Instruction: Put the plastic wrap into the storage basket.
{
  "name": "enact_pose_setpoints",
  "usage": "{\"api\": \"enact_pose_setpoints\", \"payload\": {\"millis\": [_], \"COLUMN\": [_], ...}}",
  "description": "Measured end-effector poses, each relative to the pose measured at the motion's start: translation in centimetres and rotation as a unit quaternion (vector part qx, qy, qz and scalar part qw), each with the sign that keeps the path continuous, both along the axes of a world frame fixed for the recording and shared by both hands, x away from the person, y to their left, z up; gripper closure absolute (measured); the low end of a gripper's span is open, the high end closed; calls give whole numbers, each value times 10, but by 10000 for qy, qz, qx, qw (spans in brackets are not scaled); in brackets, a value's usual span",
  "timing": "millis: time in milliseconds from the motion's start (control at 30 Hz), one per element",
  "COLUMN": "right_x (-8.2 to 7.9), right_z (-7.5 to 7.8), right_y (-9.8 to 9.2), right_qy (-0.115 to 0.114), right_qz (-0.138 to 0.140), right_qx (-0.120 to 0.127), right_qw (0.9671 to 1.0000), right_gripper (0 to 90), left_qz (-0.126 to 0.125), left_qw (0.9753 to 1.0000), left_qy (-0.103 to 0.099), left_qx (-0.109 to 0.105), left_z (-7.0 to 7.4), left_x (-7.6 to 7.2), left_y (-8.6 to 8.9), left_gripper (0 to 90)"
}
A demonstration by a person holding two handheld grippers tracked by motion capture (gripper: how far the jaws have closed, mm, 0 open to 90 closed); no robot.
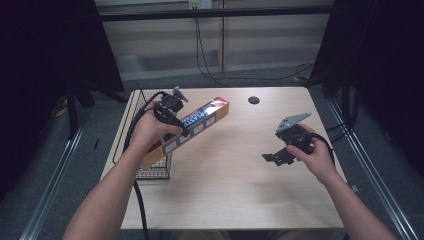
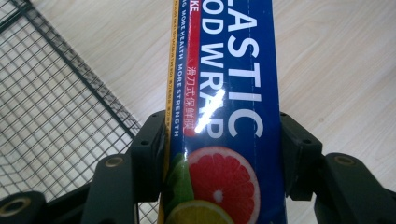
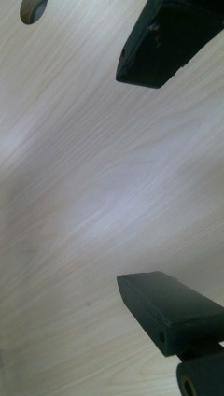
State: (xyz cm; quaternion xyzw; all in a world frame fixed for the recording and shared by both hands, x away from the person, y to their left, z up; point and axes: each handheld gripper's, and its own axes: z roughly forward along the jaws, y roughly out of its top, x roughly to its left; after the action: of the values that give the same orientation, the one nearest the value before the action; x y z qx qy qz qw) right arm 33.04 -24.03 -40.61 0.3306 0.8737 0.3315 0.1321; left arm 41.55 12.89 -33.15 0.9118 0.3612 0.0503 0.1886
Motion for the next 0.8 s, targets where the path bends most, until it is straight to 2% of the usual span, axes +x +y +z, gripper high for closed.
{"api": "enact_pose_setpoints", "payload": {"millis": [67, 133, 167, 267, 333, 400, 433, 467, 533, 567, 600, 633, 667, 767, 800], "right_x": [-1, -2, -3, -5, -6, -7, -7, -7, -7, -7, -7, -7, -7, -7, -7], "right_z": [-1, -3, -3, -6, -7, -9, -10, -10, -11, -11, -11, -11, -11, -13, -15], "right_y": [0, 2, 3, 5, 6, 6, 6, 5, 5, 5, 5, 5, 5, 5, 5], "right_qy": [-59, -87, -62, -80, -144, -89, -110, -123, -86, -105, -80, -81, -81, -56, -41], "right_qz": [-21, -53, -56, -9, -70, -71, -73, -109, -90, -90, -95, -119, -124, -131, -104], "right_qx": [33, 48, 1, -37, -113, -67, -51, -97, -46, -42, -18, -47, -75, -90, -50], "right_qw": [10000, 9999, 10000, 10000, 9998, 9999, 9999, 9998, 9999, 9999, 9999, 9999, 9999, 9999, 9999], "right_gripper": [40, 40, 40, 39, 40, 40, 40, 40, 40, 40, 40, 38, 38, 38, 38], "left_qz": [22, 229, 249, 349, 422, 486, 488, 492, 585, 568, 667, 701, 748, 743, 843], "left_qw": [10000, 9997, 9997, 9994, 9991, 9988, 9988, 9987, 9982, 9983, 9977, 9975, 9971, 9971, 9964], "left_qy": [-58, -5, -53, -10, -48, -4, -56, -5, -51, -49, -83, -51, -104, -42, -71], "left_qx": [67, -5, -19, 46, 58, 84, 84, 138, 84, 142, 78, 85, 60, 155, 99], "left_z": [0, 0, -1, 1, 1, 2, 1, 2, 1, 3, 2, 2, 1, 3, 2], "left_x": [-1, -1, -1, -1, -1, -1, -2, -2, -2, -1, -2, -2, -2, -2, -2], "left_y": [3, 5, 6, 12, 15, 18, 19, 20, 22, 25, 26, 27, 27, 32, 32], "left_gripper": [445, 445, 445, 445, 445, 445, 445, 444, 444, 444, 444, 444, 445, 445, 444]}}
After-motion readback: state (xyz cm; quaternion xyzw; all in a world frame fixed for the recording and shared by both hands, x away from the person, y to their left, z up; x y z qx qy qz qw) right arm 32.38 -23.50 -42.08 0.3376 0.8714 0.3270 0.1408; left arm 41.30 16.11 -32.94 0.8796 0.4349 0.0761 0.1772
